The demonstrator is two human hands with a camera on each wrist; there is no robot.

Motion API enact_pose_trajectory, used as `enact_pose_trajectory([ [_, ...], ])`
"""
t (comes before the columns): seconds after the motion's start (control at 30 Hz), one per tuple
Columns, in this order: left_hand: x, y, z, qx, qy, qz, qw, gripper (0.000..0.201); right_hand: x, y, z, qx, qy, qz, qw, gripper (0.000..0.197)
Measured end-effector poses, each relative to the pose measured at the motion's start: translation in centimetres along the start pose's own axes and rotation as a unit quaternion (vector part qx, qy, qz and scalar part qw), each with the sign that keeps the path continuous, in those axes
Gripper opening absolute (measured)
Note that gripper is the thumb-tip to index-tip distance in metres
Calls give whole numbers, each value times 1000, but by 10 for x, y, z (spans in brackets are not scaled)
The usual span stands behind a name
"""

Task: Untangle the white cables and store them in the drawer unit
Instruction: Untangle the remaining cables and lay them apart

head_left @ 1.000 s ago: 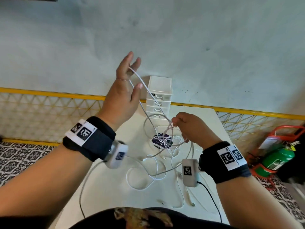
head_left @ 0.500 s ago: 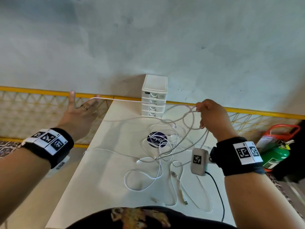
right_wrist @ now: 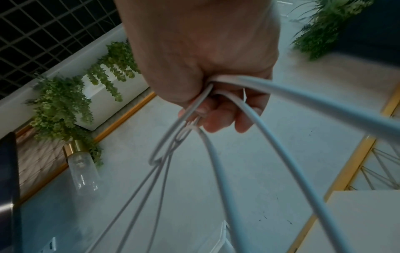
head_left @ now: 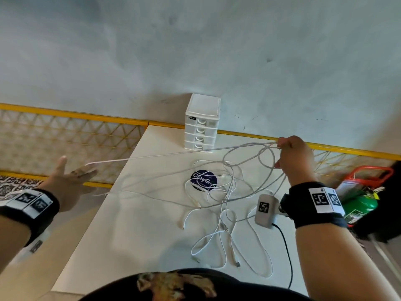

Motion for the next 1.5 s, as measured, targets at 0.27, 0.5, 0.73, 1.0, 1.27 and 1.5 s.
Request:
enact_pose_trajectory([
  [0.27,13,16,4,22,93,-478,873,85,-39,9,-6,-13,-96,5,995,21],
  [0.5,136,118,32,-107,152,-429,884,53,-86,-40,-53,51,-226,46,972,23],
  [0.73,263,126,-18,-125,529,-495,678,13,-87,-62,-73,85,-266,76,957,24],
  [1.0,257,109,-2,-203,445,-777,397,48,-70,-62,-78,94,-277,90,952,29],
  [1.27,268,114,5,-176,463,-424,758,39,-69,-57,-78,101,-288,103,947,29],
  [1.5,287,37,-75,-107,580,-626,510,27,-87,-31,-70,120,-222,-66,965,19],
])
Point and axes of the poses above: each hand's wrist, its own z-axis towards the middle knuckle, its own x-axis out of the back of the hand, y = z × x, the point moved 10 cm from there along z, towards the middle knuckle, and after that the axes turned 13 degrees about -x, right-handed, at the moved point
